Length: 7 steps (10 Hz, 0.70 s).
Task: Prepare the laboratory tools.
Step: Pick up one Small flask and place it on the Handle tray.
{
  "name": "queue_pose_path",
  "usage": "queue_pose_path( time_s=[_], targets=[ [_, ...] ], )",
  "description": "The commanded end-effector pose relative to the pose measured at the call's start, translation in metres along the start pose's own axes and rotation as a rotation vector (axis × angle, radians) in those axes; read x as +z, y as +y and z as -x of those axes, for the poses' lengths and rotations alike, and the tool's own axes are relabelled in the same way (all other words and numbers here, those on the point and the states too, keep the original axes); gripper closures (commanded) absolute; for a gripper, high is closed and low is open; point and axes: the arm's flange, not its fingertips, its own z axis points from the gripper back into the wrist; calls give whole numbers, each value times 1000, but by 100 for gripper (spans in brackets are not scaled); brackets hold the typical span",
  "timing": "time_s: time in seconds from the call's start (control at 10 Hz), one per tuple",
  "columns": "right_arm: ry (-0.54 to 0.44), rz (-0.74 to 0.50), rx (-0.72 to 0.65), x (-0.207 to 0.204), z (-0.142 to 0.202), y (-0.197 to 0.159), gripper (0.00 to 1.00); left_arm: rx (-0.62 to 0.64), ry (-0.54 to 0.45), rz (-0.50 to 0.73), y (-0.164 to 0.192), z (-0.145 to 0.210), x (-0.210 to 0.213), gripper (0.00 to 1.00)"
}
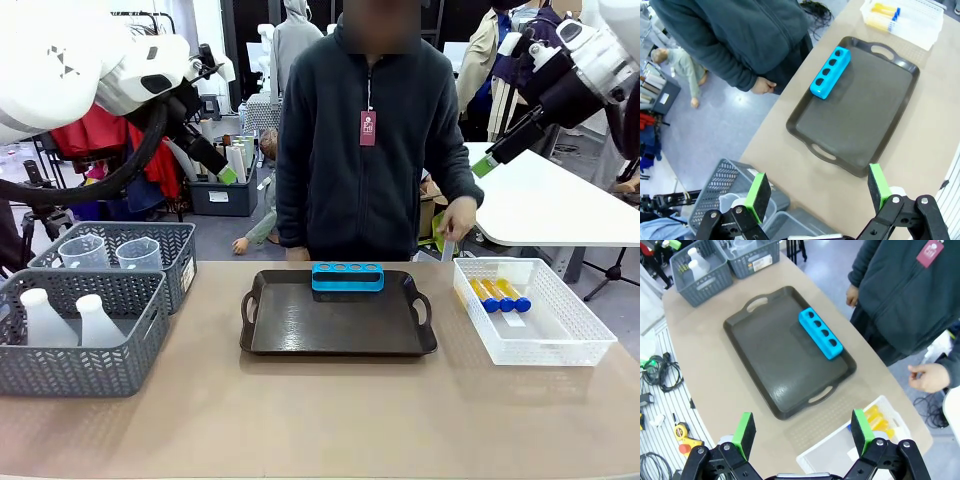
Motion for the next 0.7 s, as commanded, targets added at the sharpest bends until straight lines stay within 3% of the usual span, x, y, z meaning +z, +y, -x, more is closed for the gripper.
queue_pose_path(
  time_s=[0.0,0.6],
  targets=[
    [-3,-9,1,-1,0,1,0,1,-5,-6,2,0,1,0],
    [-3,-9,1,-1,0,1,0,1,-5,-6,2,0,1,0]
  ],
)
